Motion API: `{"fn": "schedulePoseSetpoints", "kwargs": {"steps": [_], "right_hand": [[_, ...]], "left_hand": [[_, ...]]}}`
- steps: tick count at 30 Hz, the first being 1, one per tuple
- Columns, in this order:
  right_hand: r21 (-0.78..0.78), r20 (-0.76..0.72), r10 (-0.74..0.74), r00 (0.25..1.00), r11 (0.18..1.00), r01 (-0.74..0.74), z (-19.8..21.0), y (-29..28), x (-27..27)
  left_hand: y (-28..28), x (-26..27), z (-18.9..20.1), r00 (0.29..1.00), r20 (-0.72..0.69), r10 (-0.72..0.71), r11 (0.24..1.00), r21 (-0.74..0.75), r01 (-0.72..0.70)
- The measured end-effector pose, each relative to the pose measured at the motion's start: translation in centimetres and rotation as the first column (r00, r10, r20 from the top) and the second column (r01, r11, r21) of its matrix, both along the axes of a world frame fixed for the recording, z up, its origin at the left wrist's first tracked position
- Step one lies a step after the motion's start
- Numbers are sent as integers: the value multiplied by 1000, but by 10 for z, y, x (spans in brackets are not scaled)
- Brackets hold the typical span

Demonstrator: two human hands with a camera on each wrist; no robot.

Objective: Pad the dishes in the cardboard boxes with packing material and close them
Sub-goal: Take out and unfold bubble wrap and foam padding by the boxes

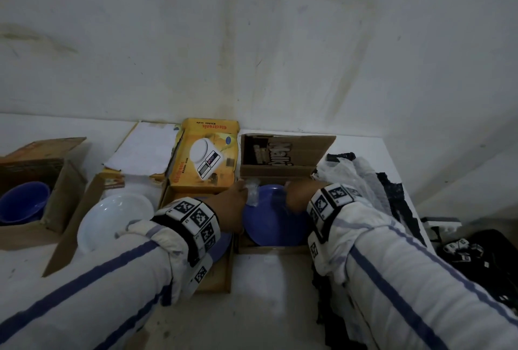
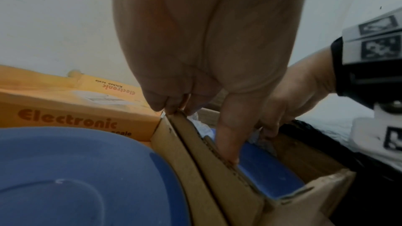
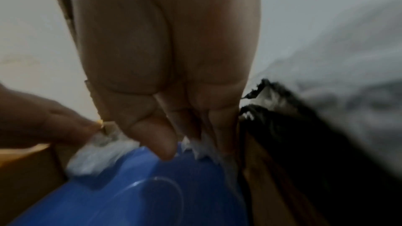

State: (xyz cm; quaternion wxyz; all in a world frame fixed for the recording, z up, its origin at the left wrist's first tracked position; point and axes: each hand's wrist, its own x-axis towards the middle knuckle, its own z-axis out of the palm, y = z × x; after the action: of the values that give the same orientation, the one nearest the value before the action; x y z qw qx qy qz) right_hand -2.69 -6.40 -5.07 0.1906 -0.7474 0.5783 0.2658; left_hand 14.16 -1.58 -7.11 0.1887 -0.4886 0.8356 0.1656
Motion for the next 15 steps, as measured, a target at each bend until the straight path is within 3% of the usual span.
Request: {"fn": "schedulePoseSetpoints", "kwargs": {"steps": [9,12,15], "right_hand": [[-25,56,-37,998,999,38,6,9,6],[-103,107,-32,994,994,43,16,6,0],[-169,168,-81,982,979,110,37,6,-16]], "left_hand": [[2,1,0,991,-89,97,995,0,-97],[6,1,1,985,-60,160,987,21,-159],[9,-4,8,962,-121,244,969,4,-245]]}}
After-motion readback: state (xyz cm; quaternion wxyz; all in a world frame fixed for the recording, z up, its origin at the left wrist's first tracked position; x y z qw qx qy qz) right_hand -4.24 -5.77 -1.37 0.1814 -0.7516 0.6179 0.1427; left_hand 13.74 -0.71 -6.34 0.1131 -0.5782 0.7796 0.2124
